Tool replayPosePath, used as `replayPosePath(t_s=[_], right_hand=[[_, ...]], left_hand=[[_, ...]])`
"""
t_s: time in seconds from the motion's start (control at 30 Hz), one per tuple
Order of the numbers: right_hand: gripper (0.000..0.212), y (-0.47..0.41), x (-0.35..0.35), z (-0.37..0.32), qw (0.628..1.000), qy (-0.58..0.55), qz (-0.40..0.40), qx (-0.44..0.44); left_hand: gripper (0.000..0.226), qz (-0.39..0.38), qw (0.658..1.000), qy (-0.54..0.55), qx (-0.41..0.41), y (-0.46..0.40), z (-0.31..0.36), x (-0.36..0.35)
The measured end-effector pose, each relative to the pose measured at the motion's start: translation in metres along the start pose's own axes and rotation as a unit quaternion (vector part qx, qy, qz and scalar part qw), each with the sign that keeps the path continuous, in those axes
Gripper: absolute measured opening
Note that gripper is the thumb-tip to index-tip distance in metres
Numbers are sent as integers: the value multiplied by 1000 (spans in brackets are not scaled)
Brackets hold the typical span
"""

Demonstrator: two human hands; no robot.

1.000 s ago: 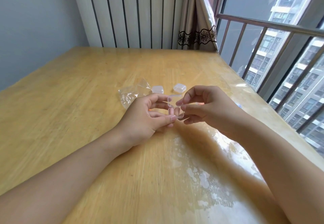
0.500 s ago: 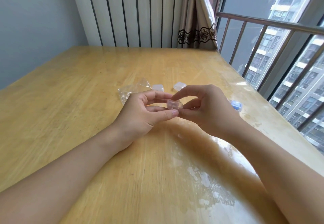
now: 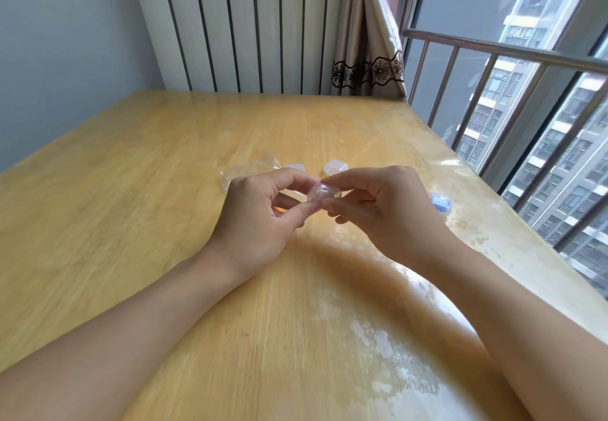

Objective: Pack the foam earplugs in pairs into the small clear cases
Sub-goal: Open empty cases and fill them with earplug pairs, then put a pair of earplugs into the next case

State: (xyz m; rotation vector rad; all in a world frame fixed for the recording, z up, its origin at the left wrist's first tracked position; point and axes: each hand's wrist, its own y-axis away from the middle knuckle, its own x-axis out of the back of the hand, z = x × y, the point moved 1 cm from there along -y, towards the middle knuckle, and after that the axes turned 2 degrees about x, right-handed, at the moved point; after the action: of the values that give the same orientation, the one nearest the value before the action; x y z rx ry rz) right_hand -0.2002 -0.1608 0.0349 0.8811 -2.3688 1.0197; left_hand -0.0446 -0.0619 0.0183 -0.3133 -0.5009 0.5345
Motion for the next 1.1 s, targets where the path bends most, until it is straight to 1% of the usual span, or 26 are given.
replayPosePath(t_s=[0.17, 0.27, 0.37, 0.47, 0.5, 0.53, 0.57, 0.63, 0.7, 0.77, 0.87, 1.03, 1.1], right_hand=[[18, 0, -2, 1, 999, 28, 5, 40], [17, -2, 2, 5, 999, -32, -11, -3], [25, -3, 5, 11, 991, -102, -59, -58], [28, -2, 2, 15, 984, -123, -105, -78], [28, -2, 2, 17, 986, -102, -102, -77], [26, -2, 3, 21, 992, -55, -88, -72], [24, -3, 5, 25, 996, 16, -66, -65], [22, -5, 11, 32, 987, 151, -35, -50], [19, -8, 15, 37, 975, 210, -40, -52], [16, -10, 18, 41, 971, 229, -45, -55], [13, -15, 20, 46, 970, 227, -53, -63], [7, -16, 20, 51, 969, 227, -75, -69], [13, -16, 23, 50, 964, 245, -82, -61]], left_hand=[[9, -5, 1000, 6, -4, 0, -2, 0], [9, -4, 1000, -2, -19, -1, -2, 0], [8, -6, 1000, -7, -28, -2, -3, -1], [17, -27, 998, -40, -41, -1, -6, -1], [23, -25, 997, -62, -47, -2, -6, -1], [30, -13, 995, -82, -50, -2, -7, 0], [34, 6, 994, -95, -52, -3, -7, 2], [33, 58, 991, -105, -56, -6, -7, 5], [25, 109, 987, -104, -53, -8, -6, 10], [21, 149, 983, -100, -43, -10, -7, 14], [21, 180, 980, -87, -18, -13, -7, 21], [24, 197, 978, -58, 34, -19, -8, 30], [24, 193, 978, -61, 46, -19, -9, 30]])
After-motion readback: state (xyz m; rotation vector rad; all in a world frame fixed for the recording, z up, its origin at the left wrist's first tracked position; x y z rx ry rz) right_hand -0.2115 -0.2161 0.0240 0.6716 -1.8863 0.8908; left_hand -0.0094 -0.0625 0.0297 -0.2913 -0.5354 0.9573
